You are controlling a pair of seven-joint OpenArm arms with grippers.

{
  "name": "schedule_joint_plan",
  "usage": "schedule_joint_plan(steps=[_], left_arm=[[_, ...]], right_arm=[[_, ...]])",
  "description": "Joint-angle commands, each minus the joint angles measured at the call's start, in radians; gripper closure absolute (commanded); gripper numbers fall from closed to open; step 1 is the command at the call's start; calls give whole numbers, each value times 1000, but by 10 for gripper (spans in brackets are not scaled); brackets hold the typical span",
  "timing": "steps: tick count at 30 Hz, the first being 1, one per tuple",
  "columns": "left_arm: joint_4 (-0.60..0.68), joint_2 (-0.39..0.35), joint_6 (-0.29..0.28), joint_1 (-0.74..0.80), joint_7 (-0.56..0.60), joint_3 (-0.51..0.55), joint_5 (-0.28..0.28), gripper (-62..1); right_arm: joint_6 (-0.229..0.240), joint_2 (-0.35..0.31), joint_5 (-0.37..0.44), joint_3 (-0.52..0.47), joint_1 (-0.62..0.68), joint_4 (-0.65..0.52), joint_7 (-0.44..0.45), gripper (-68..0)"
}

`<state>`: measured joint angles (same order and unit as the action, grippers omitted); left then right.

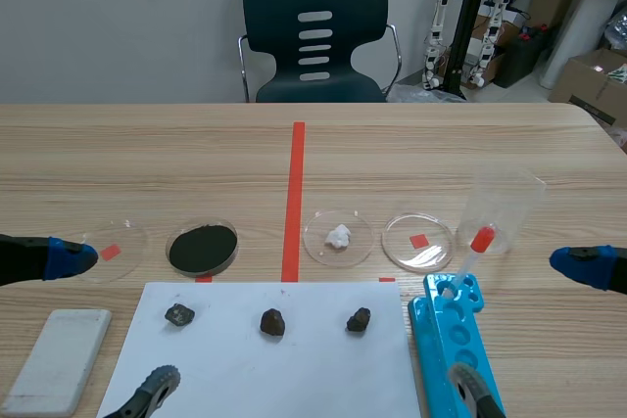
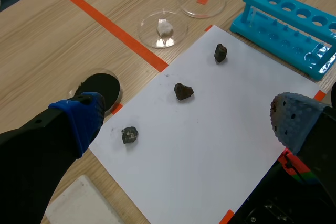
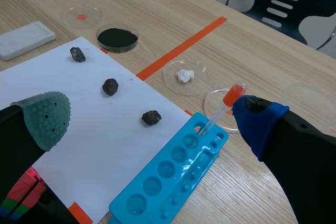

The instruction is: Pick up the right mineral with the left hand

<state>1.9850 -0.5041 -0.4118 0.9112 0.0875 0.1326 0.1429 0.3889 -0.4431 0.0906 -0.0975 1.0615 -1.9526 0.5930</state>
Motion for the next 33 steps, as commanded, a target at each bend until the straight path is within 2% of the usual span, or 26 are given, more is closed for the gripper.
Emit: schedule_joint_plan(steps=[1, 8, 13, 18, 20, 22, 23, 24, 26, 27, 28, 31, 33], left_arm=[[11, 5, 5, 0, 21, 4, 10, -623], [11, 8, 5, -25, 21, 0, 10, -623], [11, 2, 5, -100, 14, -55, 10, -623], [6, 2, 7, -230, -128, -177, 0, -623], [-6, 2, 33, -297, -195, -238, 3, -623], [-25, 2, 87, -353, -247, -291, 3, -623], [-47, 2, 145, -404, -296, -340, 11, -623], [-62, 2, 179, -434, -324, -365, 27, -623], [-128, 2, 261, -530, -386, -439, 103, -623], [-157, 2, 280, -568, -407, -465, 138, -623], [-189, 2, 298, -613, -439, -497, 174, -623], [-255, 2, 299, -726, -534, -590, 241, -623], [-285, 2, 340, -787, -562, -653, 278, -623]], right_arm=[[0, 0, 10, 1, 0, -12, 14, -653], [0, 0, 10, 1, 0, -12, 14, -653], [0, 0, 11, 1, 0, -12, 14, -653], [0, 0, 10, 1, 0, -12, 14, -653], [0, 0, 10, 1, 0, -12, 14, -653], [0, 0, 10, 1, 0, -12, 14, -653], [0, 0, 10, 1, 0, -12, 14, -653], [0, 0, 10, 1, 0, -12, 14, -653], [0, 0, 10, 1, 0, -12, 14, -653], [0, 0, 10, 1, 0, -12, 14, -653], [0, 0, 10, 1, 0, -12, 14, -653], [0, 0, 10, 1, 0, -12, 14, -653], [0, 0, 10, 1, 0, -12, 14, -653]])
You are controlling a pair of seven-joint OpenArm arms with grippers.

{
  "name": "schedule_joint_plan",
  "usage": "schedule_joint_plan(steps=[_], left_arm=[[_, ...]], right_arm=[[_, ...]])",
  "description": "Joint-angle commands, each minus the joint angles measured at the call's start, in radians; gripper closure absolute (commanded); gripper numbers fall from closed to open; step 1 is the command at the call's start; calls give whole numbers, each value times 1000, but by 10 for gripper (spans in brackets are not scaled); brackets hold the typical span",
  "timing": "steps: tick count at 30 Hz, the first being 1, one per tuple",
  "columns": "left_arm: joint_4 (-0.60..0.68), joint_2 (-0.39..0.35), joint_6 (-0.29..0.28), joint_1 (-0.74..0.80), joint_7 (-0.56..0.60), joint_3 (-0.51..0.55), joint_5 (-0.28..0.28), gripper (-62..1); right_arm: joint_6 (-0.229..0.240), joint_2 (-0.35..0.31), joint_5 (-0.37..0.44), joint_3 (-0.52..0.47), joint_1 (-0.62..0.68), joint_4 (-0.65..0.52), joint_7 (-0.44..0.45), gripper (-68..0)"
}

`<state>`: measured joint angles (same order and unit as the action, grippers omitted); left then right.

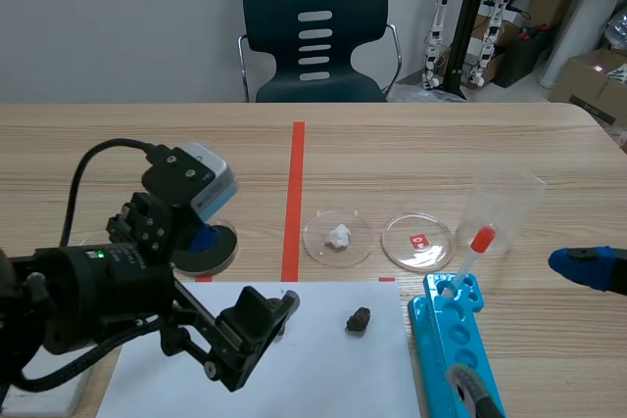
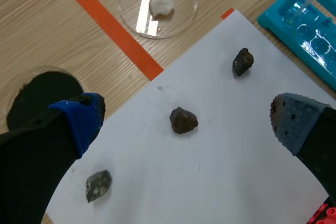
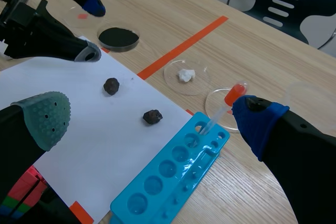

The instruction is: Pick up the right mineral with the left hand

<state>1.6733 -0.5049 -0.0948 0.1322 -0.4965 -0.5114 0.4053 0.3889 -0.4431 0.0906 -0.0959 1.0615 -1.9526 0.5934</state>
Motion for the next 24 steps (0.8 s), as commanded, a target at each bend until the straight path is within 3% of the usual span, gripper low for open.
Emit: schedule_joint_plan(steps=[1, 6, 9, 11, 24], left_arm=[[10, 3, 67, -43, 11, -49, 29, -623], [-56, 6, 241, -172, -28, -207, 51, -623], [-106, 13, 314, -240, -32, -297, 104, -623], [-130, 28, 348, -267, -50, -331, 111, -623], [-223, 208, 432, -382, -284, -391, 132, -623]], right_arm=[[0, 0, 10, -1, 0, -12, 14, -653], [0, 0, 10, -1, 0, -12, 14, -653], [0, 0, 10, -1, 0, -12, 14, -653], [0, 0, 10, -1, 0, -12, 14, -653], [0, 0, 10, -1, 0, -12, 14, -653]])
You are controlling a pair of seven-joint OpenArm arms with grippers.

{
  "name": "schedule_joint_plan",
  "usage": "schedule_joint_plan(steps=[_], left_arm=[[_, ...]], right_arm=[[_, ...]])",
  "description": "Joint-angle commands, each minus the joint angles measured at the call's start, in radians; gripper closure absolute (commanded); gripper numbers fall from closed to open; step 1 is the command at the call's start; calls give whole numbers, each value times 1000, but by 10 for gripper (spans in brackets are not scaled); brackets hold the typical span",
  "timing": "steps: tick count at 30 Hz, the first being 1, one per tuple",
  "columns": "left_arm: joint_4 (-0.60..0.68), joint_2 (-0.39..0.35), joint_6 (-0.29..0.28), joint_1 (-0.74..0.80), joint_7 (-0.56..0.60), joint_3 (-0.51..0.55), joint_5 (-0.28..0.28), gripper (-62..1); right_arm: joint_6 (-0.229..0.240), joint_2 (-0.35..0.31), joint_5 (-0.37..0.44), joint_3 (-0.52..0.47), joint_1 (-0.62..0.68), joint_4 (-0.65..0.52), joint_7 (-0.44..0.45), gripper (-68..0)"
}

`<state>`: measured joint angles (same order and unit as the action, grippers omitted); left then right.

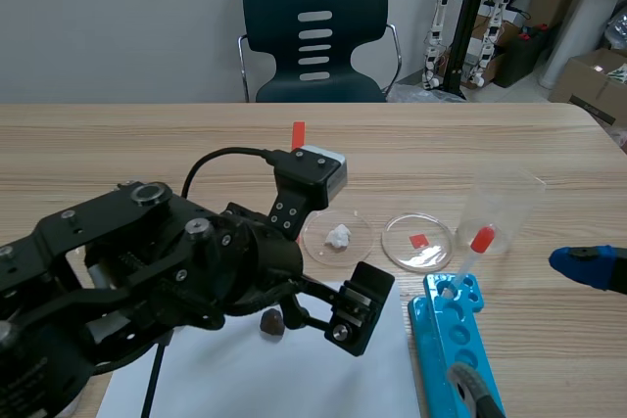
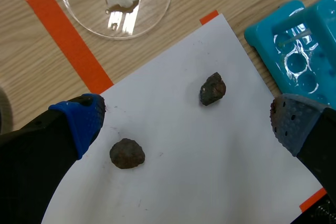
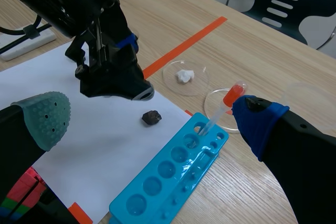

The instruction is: Pick up the right mineral with the left hand

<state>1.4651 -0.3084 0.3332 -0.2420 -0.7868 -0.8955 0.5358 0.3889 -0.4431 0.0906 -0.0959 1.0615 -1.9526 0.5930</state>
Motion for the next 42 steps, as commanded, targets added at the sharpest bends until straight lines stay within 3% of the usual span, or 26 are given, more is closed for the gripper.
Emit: schedule_joint_plan(steps=[1, 6, 12, 17, 26, 39, 42], left_arm=[[-44, 31, 20, -21, -10, -16, -1, -623], [-151, 95, 21, -66, -45, -52, -4, -623], [-254, 178, 24, -80, -49, -64, -74, -623], [-327, 222, 23, -93, -47, -65, -81, -623], [-378, 265, 19, -93, -13, -69, -114, -623], [-392, 280, 20, -92, 34, -92, -114, -623], [-392, 280, 19, -90, 30, -94, -114, -541]], right_arm=[[0, 0, 10, -1, 0, -12, 14, -653], [0, 0, 10, -1, 0, -12, 14, -653], [0, 0, 10, -1, 0, -12, 14, -653], [0, 0, 10, -1, 0, -12, 14, -653], [0, 0, 10, -1, 0, -12, 14, -653], [0, 0, 10, -1, 0, -12, 14, -653], [0, 0, 10, -1, 0, -12, 14, -653]])
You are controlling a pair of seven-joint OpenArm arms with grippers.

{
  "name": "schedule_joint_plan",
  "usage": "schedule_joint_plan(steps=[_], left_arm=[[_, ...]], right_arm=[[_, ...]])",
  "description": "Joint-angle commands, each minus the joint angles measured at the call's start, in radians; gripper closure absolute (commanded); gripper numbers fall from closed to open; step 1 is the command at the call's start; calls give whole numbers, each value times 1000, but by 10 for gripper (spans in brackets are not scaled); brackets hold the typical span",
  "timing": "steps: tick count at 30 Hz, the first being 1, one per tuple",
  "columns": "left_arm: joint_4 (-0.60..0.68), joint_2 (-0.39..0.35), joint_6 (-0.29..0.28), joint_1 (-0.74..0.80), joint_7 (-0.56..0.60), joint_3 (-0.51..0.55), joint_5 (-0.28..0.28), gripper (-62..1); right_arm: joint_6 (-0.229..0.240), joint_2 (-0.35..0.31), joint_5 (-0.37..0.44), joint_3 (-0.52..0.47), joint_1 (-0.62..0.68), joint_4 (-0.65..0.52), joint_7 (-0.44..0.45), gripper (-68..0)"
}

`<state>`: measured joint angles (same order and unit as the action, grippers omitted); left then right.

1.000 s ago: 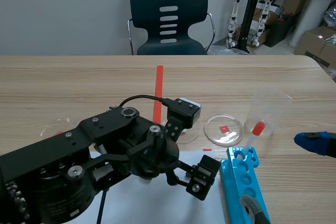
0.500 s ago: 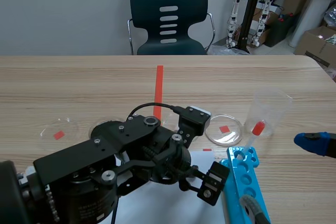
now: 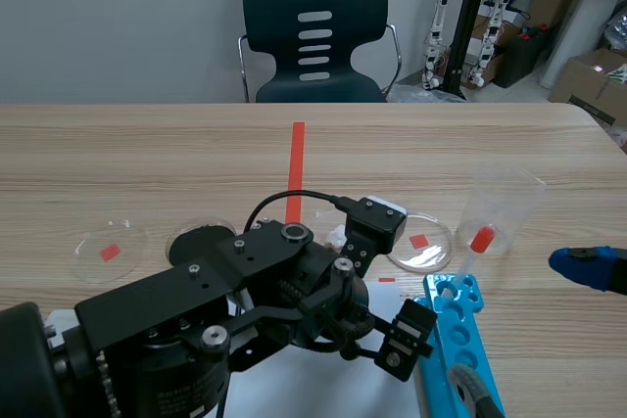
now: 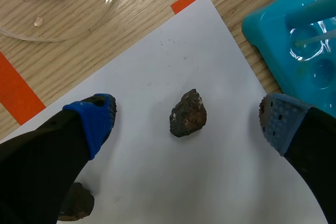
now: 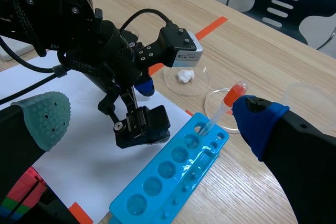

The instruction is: Pick up the right mineral with the left hand

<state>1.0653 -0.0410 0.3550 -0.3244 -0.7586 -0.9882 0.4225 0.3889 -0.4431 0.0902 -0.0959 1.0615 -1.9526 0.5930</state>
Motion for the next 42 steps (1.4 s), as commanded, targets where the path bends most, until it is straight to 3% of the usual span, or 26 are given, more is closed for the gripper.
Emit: schedule_joint_plan(steps=[1, 15, 29, 33, 35, 42], left_arm=[[8, 12, -3, -8, -1, -4, -1, -513], [7, 10, -2, -6, 6, -35, -1, -305], [-55, 13, 2, -6, 44, -35, 3, -270], [-55, 13, 2, -6, 40, -35, 3, -132], [-55, 13, 2, -6, 40, -35, 3, -98], [-31, 10, 1, -5, 30, -34, -24, -90]], right_arm=[[0, 0, 11, -1, 0, -12, 14, -653], [0, 0, 11, -1, 0, -12, 14, -653], [0, 0, 11, -1, 0, -12, 14, -653], [0, 0, 11, -1, 0, -12, 14, -653], [0, 0, 11, -1, 0, -12, 14, -653], [0, 0, 11, -1, 0, -12, 14, -653]])
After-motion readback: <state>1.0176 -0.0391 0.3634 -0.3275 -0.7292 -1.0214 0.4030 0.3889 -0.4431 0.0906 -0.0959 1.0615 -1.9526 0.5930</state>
